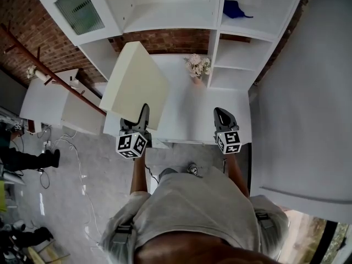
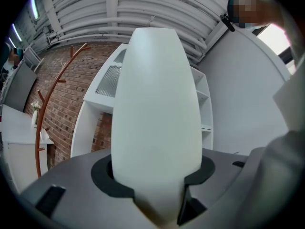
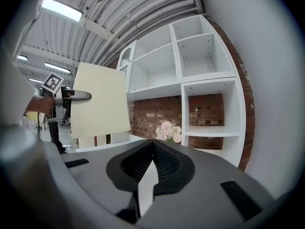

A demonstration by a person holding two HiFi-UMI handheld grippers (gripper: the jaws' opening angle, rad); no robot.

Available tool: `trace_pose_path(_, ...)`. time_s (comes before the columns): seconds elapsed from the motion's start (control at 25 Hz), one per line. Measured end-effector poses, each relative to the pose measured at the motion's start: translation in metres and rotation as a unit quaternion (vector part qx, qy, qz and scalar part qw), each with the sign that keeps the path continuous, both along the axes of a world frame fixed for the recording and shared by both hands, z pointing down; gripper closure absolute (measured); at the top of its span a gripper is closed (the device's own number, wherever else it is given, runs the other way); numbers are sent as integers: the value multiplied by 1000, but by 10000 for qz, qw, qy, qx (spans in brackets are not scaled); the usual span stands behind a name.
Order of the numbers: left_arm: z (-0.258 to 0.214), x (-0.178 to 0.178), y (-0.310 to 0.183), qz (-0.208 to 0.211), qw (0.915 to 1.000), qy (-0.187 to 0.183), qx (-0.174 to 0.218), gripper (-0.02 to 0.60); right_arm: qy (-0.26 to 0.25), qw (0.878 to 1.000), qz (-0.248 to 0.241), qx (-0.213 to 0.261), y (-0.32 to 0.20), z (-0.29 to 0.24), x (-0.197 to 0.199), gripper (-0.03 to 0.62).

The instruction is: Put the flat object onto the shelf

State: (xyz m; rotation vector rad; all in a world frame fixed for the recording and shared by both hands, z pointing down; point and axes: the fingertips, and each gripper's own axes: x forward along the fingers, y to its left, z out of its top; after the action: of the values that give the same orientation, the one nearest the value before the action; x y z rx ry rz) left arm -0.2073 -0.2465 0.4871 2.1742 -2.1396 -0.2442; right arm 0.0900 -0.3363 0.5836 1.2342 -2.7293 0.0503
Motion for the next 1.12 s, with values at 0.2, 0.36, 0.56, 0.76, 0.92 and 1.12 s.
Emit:
trace_pose_path(0.2, -16, 0, -5, -27, 9998, -178, 67, 313, -94, 9999, 6, -94, -4, 8, 2, 565)
trace_pose_path(0.36, -25, -2, -9, 9, 9994, -316, 101, 313, -122, 9997, 59, -187, -3, 15, 2, 565)
trace_pose_path(0.56, -37, -6, -13, 132, 9993, -281, 226, 314, -93, 9996, 149, -235, -1, 20, -3, 565)
trace_pose_path(0.76, -53, -17, -17, 265, 9983, -391, 350, 316, -20, 9993, 265, -261, 1, 21, -13, 565)
trace_pose_path(0.92, -72, -28, -21, 307, 9945, -892, 448, 316, 32, 9993, 288, -249, 3, 19, -29, 565)
trace_pose_path(1.12, -101, -31, -27, 378, 9796, -1880, 597, 316, 52, 9992, 314, -234, 4, 17, -45, 565)
